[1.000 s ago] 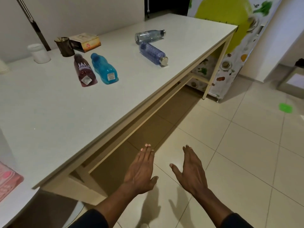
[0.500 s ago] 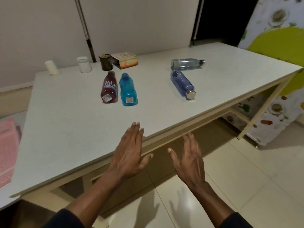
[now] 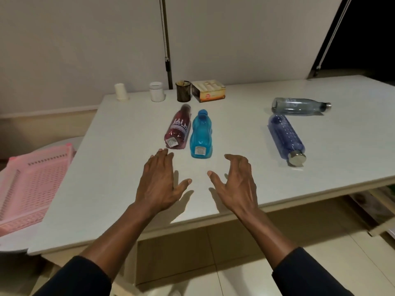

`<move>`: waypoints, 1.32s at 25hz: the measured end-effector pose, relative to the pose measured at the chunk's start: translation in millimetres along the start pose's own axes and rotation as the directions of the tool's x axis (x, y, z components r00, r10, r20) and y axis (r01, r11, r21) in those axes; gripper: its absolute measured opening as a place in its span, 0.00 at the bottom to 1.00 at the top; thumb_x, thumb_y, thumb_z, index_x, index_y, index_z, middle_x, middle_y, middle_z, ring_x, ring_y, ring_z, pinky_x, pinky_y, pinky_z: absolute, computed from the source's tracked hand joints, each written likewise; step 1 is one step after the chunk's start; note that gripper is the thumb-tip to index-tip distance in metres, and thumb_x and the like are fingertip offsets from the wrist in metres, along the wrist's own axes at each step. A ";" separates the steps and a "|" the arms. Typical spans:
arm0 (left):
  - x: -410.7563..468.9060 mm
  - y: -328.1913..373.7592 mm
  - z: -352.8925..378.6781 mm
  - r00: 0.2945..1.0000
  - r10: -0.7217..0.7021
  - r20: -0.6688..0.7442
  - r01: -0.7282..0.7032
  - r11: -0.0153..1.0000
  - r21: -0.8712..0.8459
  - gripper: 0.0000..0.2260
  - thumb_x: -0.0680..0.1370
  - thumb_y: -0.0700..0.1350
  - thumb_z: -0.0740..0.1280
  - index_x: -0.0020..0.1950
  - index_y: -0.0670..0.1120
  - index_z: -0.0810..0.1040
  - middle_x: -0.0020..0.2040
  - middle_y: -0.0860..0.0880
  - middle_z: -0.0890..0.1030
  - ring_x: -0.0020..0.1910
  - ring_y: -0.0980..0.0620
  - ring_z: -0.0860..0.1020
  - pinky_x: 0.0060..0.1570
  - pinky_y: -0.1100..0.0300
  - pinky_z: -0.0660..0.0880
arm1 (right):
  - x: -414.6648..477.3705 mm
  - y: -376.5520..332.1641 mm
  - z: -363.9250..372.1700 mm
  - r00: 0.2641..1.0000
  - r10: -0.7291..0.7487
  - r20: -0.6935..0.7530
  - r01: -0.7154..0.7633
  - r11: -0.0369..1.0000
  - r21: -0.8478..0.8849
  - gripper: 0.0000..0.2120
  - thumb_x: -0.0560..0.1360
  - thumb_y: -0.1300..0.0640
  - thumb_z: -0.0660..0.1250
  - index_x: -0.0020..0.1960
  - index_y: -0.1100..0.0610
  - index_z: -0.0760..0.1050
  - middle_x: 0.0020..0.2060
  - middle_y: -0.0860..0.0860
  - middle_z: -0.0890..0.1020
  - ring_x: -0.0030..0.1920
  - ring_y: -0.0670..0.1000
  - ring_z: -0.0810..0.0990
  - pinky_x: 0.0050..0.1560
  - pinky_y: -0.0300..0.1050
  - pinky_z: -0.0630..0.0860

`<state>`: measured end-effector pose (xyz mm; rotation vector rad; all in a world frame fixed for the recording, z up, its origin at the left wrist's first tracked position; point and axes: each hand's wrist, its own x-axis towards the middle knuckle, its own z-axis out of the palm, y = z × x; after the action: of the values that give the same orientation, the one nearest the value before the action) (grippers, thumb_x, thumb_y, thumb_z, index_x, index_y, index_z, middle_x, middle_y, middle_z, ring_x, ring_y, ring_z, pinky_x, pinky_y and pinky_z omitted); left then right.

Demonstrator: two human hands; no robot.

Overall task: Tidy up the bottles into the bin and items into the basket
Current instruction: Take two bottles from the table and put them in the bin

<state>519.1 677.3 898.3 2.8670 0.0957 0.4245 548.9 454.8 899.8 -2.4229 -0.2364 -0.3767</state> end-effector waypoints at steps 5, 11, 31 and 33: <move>70.5 -16.3 3.9 0.997 -0.056 -0.051 0.053 0.997 -0.059 0.40 0.80 0.68 0.62 0.85 0.49 0.54 0.86 0.47 0.56 0.84 0.45 0.55 0.83 0.47 0.52 | 69.5 -10.5 39.0 0.998 0.056 -0.024 -0.056 0.998 0.001 0.34 0.77 0.32 0.65 0.76 0.47 0.61 0.72 0.49 0.66 0.67 0.51 0.77 0.61 0.54 0.81; 155.3 -43.3 19.9 0.998 -0.056 0.017 0.057 0.996 -0.073 0.39 0.80 0.68 0.63 0.83 0.47 0.60 0.83 0.45 0.64 0.81 0.42 0.64 0.80 0.44 0.62 | 133.5 -15.7 80.4 0.988 0.149 -0.034 -0.150 0.988 -0.043 0.36 0.75 0.30 0.66 0.73 0.50 0.63 0.67 0.49 0.73 0.62 0.48 0.77 0.50 0.38 0.71; 210.7 -38.6 32.7 0.778 -0.499 0.381 0.626 0.570 -0.532 0.28 0.69 0.62 0.77 0.63 0.48 0.81 0.52 0.50 0.86 0.42 0.51 0.86 0.47 0.53 0.86 | 193.2 -4.0 102.6 0.949 0.254 0.188 -0.269 0.961 0.063 0.41 0.72 0.32 0.72 0.75 0.45 0.57 0.63 0.47 0.79 0.50 0.48 0.79 0.43 0.38 0.74; 193.6 -38.3 27.0 0.759 -0.549 0.350 0.635 0.505 -0.585 0.28 0.69 0.60 0.79 0.63 0.49 0.78 0.54 0.50 0.85 0.44 0.52 0.86 0.47 0.52 0.86 | 189.8 -3.9 93.1 0.963 0.203 0.175 -0.227 0.966 0.128 0.41 0.72 0.32 0.72 0.76 0.44 0.57 0.63 0.46 0.78 0.51 0.46 0.78 0.49 0.40 0.76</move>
<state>710.9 727.6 917.6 1.9336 0.7323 0.0920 746.0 531.4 895.7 -2.3054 -0.0657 -0.0626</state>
